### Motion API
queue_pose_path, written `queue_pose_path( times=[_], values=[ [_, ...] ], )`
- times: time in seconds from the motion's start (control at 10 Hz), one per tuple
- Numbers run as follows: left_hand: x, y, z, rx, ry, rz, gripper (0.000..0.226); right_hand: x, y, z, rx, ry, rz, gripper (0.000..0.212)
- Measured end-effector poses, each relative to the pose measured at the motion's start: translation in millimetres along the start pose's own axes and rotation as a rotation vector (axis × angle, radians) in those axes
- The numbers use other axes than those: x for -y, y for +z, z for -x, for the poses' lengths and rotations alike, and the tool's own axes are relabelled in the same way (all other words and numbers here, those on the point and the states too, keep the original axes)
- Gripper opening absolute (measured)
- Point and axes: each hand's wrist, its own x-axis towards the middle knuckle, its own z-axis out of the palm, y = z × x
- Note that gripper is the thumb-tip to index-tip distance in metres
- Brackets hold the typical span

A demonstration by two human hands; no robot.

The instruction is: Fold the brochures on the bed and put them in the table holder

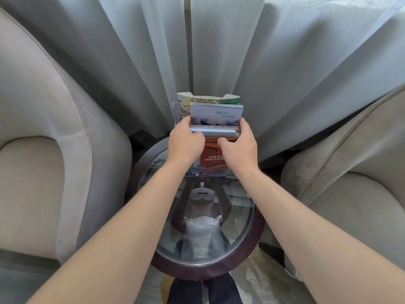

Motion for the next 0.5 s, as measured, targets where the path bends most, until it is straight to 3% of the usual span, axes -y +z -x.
queue_pose_path(
  times=[0.3,0.4,0.5],
  values=[
    [17.8,1.6,11.6,-0.1,-0.129,0.204,0.058,-21.6,-3.3,13.5,-0.003,0.149,0.017,0.086],
    [30.4,-7.0,19.3,-0.091,-0.095,0.115,0.057,-26.2,-7.5,26.2,0.004,0.124,0.086,0.082],
    [39.1,-27.6,34.6,-0.041,0.082,-0.191,0.058,-19.7,-15.7,46.6,-0.023,-0.075,0.344,0.075]
  ],
)
